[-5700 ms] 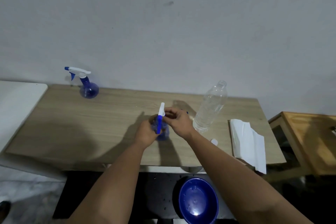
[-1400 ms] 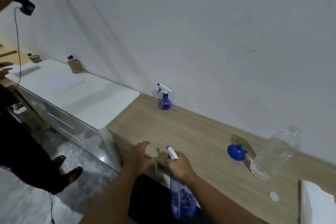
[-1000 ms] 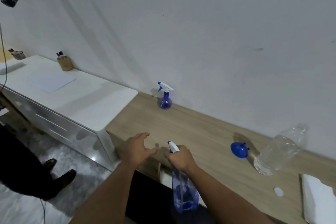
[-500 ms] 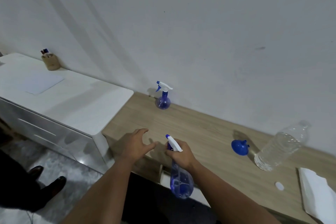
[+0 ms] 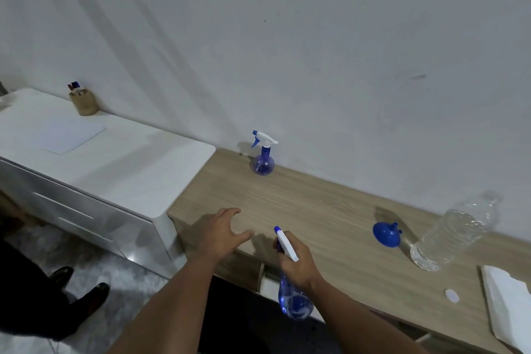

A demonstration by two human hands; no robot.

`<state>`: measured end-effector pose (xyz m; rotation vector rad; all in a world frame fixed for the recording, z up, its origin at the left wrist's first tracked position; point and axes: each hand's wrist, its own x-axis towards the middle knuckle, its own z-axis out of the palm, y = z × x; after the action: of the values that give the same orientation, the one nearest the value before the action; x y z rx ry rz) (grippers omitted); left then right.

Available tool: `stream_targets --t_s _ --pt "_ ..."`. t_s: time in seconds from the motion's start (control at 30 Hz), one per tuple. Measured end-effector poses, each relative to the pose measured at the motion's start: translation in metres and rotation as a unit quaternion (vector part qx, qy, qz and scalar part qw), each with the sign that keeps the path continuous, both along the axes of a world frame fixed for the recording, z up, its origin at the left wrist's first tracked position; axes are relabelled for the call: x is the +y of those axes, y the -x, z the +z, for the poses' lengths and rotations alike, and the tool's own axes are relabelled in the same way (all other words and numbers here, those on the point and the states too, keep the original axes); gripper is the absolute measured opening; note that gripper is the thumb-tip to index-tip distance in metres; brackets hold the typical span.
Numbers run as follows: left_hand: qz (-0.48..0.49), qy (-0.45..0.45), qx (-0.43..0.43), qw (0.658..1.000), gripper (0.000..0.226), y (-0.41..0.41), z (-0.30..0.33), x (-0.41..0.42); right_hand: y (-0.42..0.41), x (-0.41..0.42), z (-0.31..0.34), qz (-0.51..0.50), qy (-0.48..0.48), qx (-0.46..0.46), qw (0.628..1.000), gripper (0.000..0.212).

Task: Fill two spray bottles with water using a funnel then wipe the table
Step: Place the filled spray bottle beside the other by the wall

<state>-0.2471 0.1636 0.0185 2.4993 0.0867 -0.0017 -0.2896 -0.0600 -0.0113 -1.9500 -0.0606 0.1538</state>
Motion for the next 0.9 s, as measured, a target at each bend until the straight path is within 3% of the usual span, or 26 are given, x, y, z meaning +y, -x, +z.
stream_targets --t_s 0.2,0.33,0.47,0.57,0.9 --pt "-0.004 0.001 0.004 1.000 0.071 -0.001 -0.003 0.000 -0.003 -0.003 -0.016 0.002 0.081 0.062 0.995 0.009" --pt "-0.008 -0.003 0.008 1.000 0.072 -0.002 -0.002 0.000 -0.006 -0.002 -0.018 -0.011 0.070 0.091 0.993 0.005" --pt "-0.012 0.000 0.008 1.000 0.073 -0.003 0.000 -0.002 -0.006 0.001 -0.014 -0.022 0.074 0.093 0.993 0.006" --pt "-0.010 0.011 0.000 1.000 0.071 -0.003 0.000 -0.003 -0.007 0.006 -0.012 -0.016 0.120 0.091 0.988 0.020" --pt "-0.011 0.005 0.009 1.000 0.071 -0.003 0.003 -0.003 -0.008 0.010 -0.002 -0.036 0.121 0.078 0.989 0.021"
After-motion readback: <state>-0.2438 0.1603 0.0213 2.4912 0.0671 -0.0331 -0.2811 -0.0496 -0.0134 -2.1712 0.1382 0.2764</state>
